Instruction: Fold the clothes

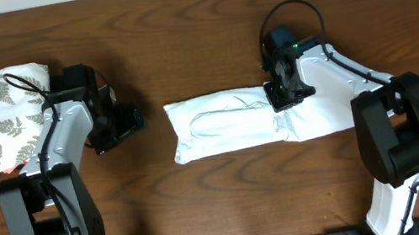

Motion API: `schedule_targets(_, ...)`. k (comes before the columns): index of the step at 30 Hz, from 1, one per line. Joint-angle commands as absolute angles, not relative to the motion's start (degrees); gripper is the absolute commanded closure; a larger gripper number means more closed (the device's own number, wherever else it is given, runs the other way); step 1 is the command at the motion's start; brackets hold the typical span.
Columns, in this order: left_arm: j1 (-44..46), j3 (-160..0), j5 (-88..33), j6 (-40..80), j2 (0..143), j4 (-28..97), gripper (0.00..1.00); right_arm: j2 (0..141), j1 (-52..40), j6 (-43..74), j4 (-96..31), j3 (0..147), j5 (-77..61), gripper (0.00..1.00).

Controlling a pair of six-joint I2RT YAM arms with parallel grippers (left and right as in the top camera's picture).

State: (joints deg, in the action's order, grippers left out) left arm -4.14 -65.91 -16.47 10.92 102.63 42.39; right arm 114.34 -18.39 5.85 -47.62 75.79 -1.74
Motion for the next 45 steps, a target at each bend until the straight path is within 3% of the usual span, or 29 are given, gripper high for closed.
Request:
schedule_targets(1,-4.4,-65.2,-16.0,11.0,101.4,42.9,0.12,113.5,-19.3,7.3,-47.4,76.4,-5.4,0.97)
schedule_targets(9,-4.4,-65.2,-16.0,11.1,101.4,43.3,0.12,98.2,-13.7,7.2,-48.1,77.2,1.7,0.85)
schedule_targets(18,-3.6,-65.2,-16.1,11.1,101.4,43.4,0.12,98.5,-4.6,7.2,-54.2,75.0,1.9,0.89)
schedule_targets(29,2.9,-64.9,-22.1,11.0,101.6,42.3,0.01,103.2,-4.1,7.2,-46.9,63.9,1.9,0.90)
schedule_targets(45,4.6,-64.0,-36.1,9.9,104.8,35.7,0.01,103.3,-4.1,7.2,-43.4,60.2,1.0,0.91)
